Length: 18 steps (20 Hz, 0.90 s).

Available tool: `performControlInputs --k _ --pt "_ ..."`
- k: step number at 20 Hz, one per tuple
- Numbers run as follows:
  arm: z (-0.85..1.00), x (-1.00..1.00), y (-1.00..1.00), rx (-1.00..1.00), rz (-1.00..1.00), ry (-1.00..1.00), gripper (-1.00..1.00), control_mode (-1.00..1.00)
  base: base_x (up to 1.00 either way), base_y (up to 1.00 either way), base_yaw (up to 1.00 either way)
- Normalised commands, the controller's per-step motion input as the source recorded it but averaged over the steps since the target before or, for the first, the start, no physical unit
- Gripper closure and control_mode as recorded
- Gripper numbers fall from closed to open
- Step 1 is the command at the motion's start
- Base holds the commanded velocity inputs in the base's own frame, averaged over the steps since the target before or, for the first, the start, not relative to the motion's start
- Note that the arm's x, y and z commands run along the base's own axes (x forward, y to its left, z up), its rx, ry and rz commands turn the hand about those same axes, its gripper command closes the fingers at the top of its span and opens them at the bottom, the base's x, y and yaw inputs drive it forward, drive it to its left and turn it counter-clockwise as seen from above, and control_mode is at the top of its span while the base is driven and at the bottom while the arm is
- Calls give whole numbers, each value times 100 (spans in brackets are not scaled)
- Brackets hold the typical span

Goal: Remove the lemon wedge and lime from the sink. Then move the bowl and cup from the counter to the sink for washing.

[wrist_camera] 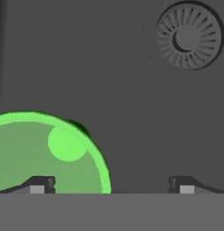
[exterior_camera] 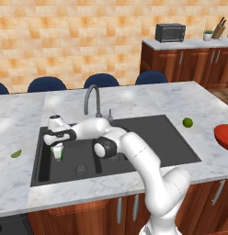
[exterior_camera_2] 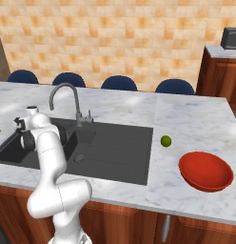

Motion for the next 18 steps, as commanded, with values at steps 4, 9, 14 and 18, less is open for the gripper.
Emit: performControlInputs --k 4,9,14,18 --pt "31 -14 17 -17 -2 -4 -100 -100 0 0 0" --pt "38 -14 14 -14 -2 -3 -100 -100 0 0 0" --pt "33 -26 3 -11 0 0 -100 -100 0 0 0" --pt "29 -39 -5 -3 0 0 -100 -100 0 0 0"
